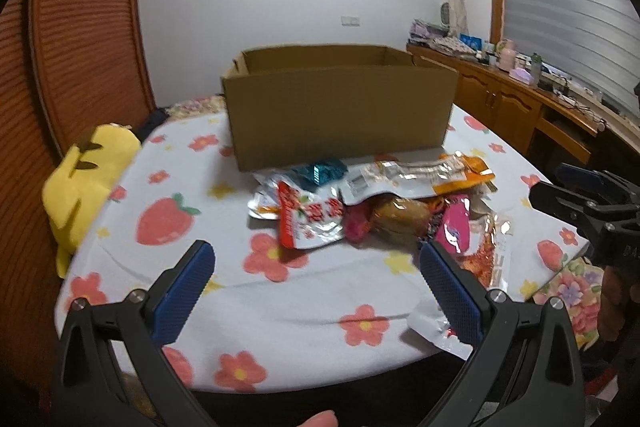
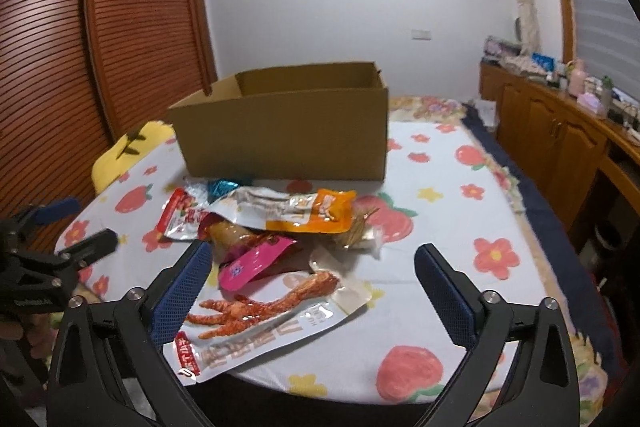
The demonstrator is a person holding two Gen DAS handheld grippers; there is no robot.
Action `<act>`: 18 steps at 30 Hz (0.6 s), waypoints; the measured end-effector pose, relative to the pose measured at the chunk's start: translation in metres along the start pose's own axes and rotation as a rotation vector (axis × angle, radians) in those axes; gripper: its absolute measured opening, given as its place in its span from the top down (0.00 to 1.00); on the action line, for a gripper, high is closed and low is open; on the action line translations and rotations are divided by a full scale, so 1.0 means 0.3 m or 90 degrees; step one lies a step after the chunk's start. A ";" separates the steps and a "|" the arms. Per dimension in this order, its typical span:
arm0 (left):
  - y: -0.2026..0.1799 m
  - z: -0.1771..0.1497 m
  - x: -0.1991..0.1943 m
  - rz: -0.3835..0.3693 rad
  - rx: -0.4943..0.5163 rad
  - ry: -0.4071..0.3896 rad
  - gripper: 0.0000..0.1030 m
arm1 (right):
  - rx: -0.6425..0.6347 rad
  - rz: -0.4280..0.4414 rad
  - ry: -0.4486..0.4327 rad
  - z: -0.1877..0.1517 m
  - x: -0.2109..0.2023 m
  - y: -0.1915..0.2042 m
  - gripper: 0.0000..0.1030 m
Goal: Organize snacks
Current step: 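Reach the left tool to the chicken-feet pouch while the right tool reaches the grain bag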
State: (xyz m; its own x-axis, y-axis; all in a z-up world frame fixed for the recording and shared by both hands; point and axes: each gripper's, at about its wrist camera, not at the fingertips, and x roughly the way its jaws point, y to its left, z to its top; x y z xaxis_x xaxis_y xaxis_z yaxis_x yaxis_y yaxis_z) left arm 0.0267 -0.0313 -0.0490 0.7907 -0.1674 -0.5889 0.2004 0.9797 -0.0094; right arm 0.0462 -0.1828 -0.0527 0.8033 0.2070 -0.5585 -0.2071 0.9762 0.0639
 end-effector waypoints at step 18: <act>-0.202 -0.009 0.142 -0.193 0.074 0.140 0.06 | -0.002 -0.004 0.030 0.006 0.024 -0.094 0.04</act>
State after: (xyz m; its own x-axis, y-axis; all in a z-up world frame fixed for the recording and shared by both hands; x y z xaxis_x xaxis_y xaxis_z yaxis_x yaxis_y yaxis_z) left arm 0.0467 -0.0976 -0.0756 0.5451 -0.4072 -0.7328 0.4799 0.8683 -0.1255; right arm 0.0587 -0.2087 -0.0570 0.7777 0.1975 -0.5968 -0.2039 0.9773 0.0577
